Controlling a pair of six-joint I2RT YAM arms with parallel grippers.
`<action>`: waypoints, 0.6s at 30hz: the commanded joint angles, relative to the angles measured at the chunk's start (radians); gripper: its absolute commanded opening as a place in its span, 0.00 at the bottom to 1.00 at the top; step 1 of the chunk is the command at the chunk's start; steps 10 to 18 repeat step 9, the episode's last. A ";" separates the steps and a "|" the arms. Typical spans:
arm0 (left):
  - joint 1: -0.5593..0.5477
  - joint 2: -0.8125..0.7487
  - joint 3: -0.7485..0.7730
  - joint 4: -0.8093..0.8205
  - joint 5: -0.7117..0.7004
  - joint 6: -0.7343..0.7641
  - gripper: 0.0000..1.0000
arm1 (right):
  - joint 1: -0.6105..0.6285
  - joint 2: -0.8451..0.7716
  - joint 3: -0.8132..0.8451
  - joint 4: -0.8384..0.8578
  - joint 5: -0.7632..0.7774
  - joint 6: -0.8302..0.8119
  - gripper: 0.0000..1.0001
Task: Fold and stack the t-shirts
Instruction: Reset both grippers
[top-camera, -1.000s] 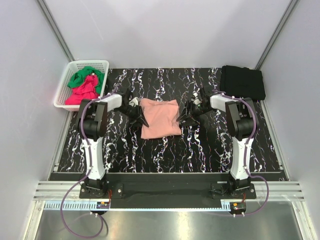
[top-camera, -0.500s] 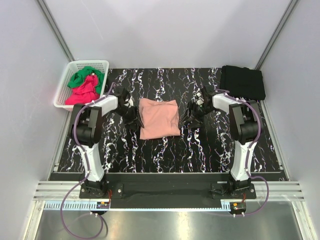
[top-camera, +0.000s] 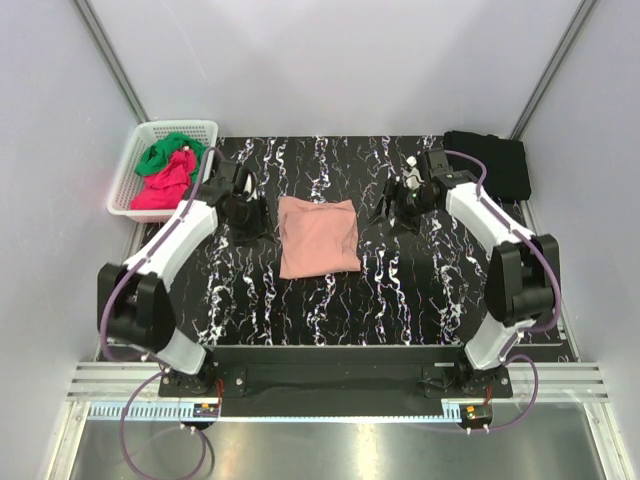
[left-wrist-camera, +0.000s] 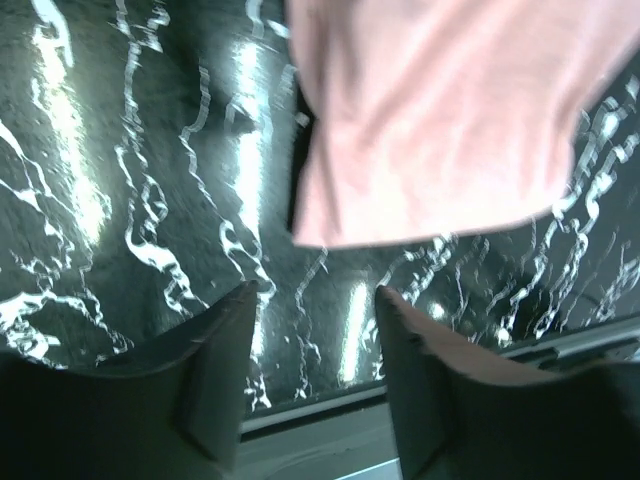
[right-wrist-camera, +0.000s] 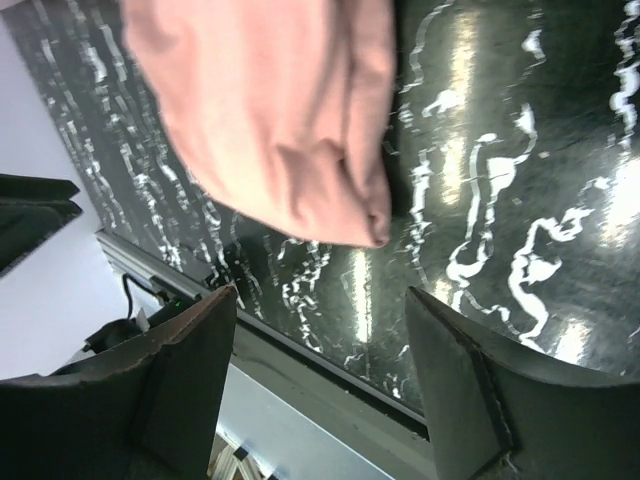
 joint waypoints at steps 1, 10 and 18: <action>-0.039 -0.086 0.035 -0.044 -0.071 0.002 0.57 | 0.038 -0.092 -0.002 -0.030 0.022 0.018 0.75; -0.059 -0.192 0.007 -0.074 -0.097 0.011 0.54 | 0.067 -0.147 -0.019 -0.030 0.020 0.039 0.78; -0.059 -0.192 0.007 -0.074 -0.097 0.011 0.54 | 0.067 -0.147 -0.019 -0.030 0.020 0.039 0.78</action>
